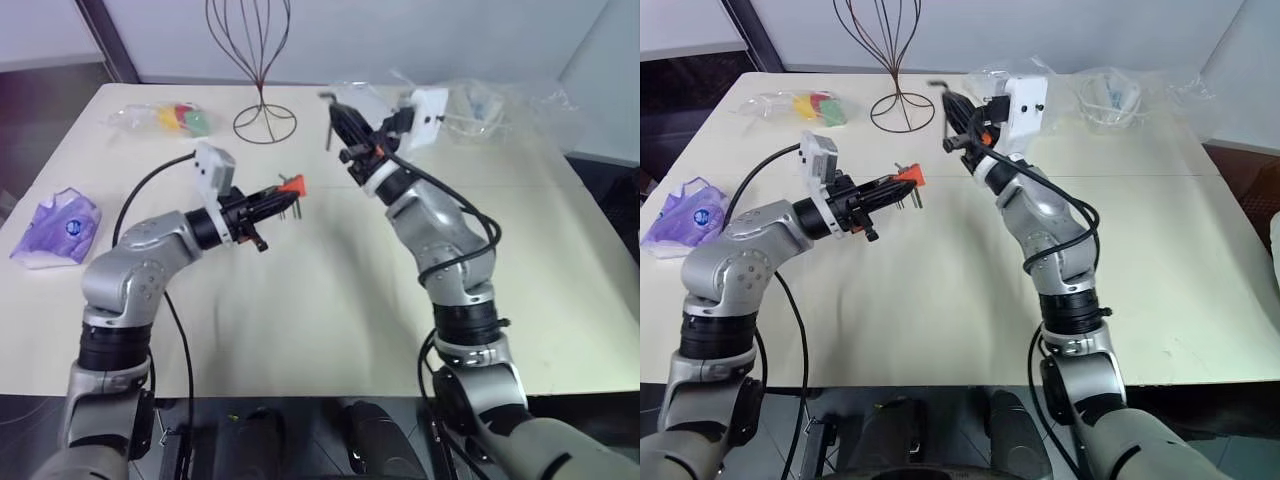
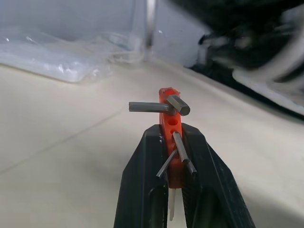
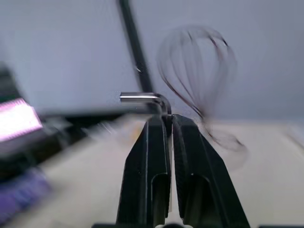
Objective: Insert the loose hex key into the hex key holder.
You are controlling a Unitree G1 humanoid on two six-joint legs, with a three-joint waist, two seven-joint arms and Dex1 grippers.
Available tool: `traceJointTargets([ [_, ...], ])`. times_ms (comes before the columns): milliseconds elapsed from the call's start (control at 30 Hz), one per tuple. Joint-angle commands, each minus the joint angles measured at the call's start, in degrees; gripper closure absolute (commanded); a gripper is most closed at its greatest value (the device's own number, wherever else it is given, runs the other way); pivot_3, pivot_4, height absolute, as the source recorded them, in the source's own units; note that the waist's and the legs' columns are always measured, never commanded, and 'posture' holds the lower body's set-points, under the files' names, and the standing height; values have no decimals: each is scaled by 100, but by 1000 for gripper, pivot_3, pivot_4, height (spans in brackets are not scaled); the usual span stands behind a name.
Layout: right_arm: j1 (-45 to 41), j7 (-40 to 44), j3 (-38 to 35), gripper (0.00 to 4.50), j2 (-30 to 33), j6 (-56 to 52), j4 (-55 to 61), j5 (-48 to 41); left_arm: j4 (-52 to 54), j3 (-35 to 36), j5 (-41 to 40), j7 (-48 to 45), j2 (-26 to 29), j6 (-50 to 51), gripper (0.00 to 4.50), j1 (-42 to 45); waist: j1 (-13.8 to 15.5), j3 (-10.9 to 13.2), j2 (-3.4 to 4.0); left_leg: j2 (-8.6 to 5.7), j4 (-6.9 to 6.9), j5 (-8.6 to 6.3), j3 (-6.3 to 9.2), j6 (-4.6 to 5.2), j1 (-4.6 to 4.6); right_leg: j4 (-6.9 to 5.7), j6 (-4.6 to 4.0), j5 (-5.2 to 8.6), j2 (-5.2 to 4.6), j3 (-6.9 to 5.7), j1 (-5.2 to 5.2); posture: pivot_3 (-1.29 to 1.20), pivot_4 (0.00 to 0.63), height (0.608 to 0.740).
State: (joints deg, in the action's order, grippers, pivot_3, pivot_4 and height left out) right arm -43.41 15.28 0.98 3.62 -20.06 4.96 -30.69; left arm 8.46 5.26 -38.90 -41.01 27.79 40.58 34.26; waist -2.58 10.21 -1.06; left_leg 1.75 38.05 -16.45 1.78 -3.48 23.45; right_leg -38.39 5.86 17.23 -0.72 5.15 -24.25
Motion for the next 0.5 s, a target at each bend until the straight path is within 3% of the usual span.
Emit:
traceJointTargets([
  [33, 72, 550, 121, 4440, -239, 604, 67, 14, -65, 14, 85, -37, -23, -181, 4500, 244, -1, 0, 1, 0, 0, 0, 0, 0, -1, -1, 0, 0, -1, 0, 0, 0, 150, 740],
  [500, 441, 846, 222, 4440, -428, 941, -194, 454, -205, 41, 212, -190, 20, -167, 4500, 446, 1, 0, 1, 0, 0, 7, 2, -12, -3, -18, 0, 0, -4, -1, -6, 0, 150, 740],
])
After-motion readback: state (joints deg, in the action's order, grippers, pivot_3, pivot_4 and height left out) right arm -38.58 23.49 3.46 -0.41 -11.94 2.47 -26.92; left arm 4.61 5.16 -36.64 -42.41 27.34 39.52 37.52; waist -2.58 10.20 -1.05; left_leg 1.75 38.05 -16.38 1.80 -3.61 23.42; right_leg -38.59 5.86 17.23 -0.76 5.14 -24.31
